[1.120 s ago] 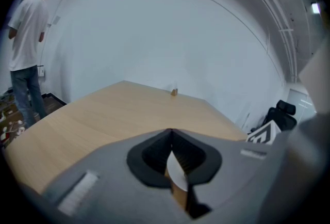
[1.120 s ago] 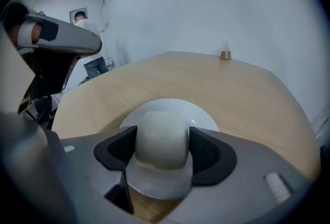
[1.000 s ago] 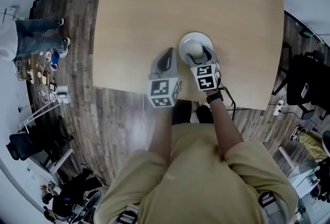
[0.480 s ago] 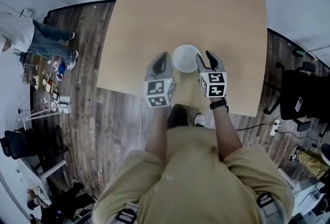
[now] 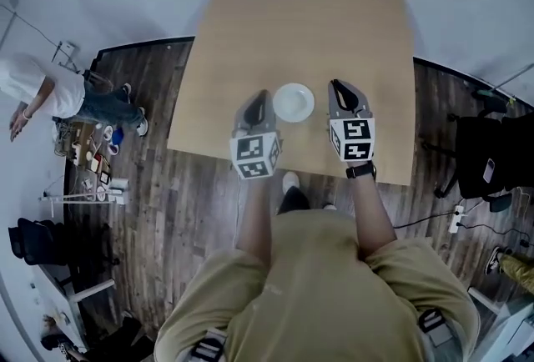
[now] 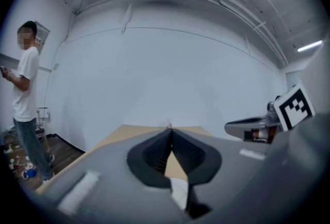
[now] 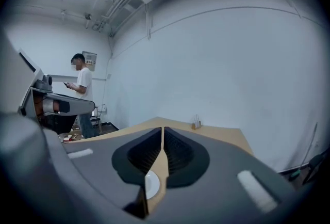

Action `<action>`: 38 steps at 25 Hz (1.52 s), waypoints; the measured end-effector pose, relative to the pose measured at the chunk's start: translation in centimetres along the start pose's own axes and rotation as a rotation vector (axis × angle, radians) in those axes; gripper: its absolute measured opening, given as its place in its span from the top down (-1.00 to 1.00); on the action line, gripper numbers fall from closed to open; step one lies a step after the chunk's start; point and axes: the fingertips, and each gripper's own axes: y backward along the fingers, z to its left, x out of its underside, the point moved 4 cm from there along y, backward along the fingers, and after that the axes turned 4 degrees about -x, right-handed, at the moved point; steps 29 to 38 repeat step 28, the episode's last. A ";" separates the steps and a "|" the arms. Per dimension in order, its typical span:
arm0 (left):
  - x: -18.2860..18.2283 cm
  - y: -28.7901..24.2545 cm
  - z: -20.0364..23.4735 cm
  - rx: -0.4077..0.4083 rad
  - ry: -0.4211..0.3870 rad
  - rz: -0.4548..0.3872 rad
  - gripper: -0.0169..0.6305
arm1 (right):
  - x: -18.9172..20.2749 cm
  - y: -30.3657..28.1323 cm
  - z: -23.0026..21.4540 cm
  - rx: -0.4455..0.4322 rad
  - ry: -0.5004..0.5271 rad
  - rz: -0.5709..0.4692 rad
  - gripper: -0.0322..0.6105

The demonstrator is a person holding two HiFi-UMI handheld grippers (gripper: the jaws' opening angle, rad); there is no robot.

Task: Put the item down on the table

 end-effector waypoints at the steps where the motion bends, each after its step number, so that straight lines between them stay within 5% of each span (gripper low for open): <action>1: -0.4 0.7 -0.4 -0.006 -0.004 -0.010 0.94 | -0.4 1.0 -0.2 0.001 0.004 -0.014 0.85; 13: -1.8 9.3 -4.6 -0.060 -0.028 -0.088 0.94 | -2.9 10.0 -0.2 -0.004 0.016 -0.089 0.88; 17: -1.9 11.7 -5.3 -0.081 -0.029 -0.107 0.94 | -2.8 11.7 1.2 -0.065 0.016 -0.096 0.88; 28: -4.3 15.3 -6.0 -0.089 -0.013 -0.195 0.94 | -4.1 12.2 3.1 -0.251 0.036 -0.086 0.88; 38: -4.3 15.3 -6.0 -0.089 -0.013 -0.195 0.94 | -4.1 12.2 3.1 -0.251 0.036 -0.086 0.88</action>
